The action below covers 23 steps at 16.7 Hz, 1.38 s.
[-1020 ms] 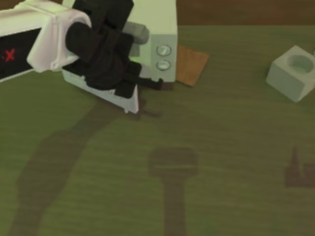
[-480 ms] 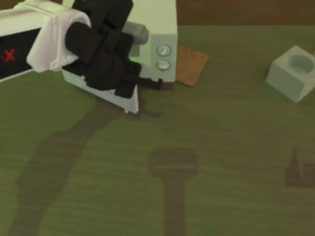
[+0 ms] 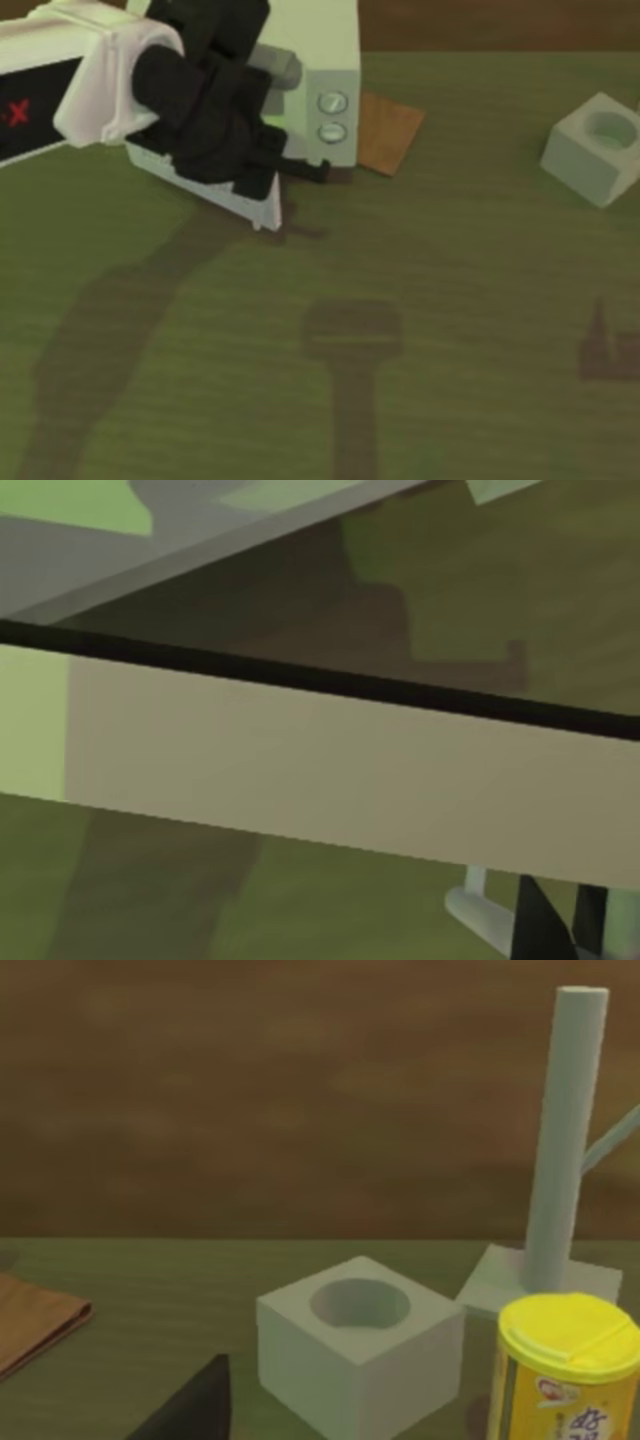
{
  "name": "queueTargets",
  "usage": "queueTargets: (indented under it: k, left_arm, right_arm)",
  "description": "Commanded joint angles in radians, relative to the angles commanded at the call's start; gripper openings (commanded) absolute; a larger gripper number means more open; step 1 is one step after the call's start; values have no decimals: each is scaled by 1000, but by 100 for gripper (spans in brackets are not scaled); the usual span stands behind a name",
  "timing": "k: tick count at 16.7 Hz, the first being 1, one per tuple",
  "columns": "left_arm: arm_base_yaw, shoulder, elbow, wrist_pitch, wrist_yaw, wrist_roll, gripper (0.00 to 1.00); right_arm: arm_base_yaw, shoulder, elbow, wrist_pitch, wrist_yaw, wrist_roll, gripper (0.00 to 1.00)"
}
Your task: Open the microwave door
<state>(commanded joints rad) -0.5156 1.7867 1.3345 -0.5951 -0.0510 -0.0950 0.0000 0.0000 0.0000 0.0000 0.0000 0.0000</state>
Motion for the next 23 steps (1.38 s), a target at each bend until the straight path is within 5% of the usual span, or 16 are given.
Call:
queueTargets:
  k: [8,23]
  left_arm:
    - [48,-74,-83,16,74,138,0]
    - [48,-74,-83,16,74,138,0]
  right_arm:
    - [0,0,0,0,0,0,100]
    - [0,0,0,0,0,0,100]
